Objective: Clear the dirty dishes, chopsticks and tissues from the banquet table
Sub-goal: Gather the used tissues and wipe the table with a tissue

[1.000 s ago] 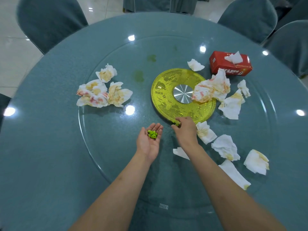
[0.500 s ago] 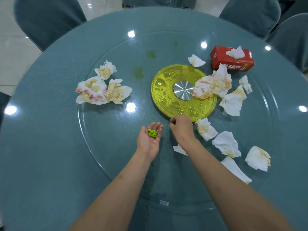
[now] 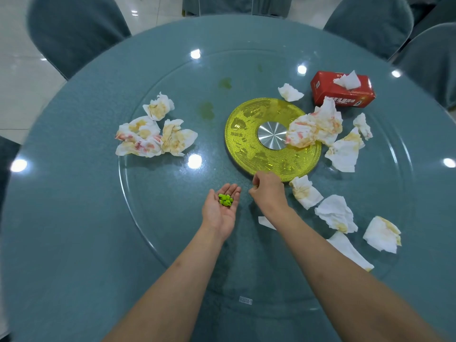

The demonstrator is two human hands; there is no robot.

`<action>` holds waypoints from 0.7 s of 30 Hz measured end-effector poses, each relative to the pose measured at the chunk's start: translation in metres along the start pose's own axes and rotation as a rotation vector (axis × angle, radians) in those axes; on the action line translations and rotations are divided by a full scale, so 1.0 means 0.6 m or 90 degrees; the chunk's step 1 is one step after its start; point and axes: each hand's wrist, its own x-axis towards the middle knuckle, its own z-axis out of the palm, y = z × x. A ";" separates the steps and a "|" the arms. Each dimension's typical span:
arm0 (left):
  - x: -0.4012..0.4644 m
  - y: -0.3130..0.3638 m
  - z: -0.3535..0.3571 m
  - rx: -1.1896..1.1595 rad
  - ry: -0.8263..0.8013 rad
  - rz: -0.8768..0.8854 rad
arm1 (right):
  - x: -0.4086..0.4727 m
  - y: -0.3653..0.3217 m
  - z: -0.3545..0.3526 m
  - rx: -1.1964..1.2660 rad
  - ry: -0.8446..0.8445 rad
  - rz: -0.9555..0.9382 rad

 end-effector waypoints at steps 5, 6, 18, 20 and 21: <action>0.002 0.003 -0.003 -0.003 0.008 0.004 | -0.010 -0.005 -0.002 0.066 0.021 0.019; 0.002 0.004 -0.004 -0.003 0.007 0.005 | -0.013 -0.009 -0.005 0.086 0.031 0.022; -0.043 -0.013 0.004 0.025 -0.035 -0.058 | -0.145 -0.086 -0.033 0.256 0.048 -0.034; -0.062 -0.014 0.002 0.014 -0.044 -0.061 | -0.164 -0.086 -0.034 0.248 0.040 -0.040; -0.069 -0.015 -0.002 0.009 -0.048 -0.060 | -0.174 -0.086 -0.035 0.252 0.036 -0.041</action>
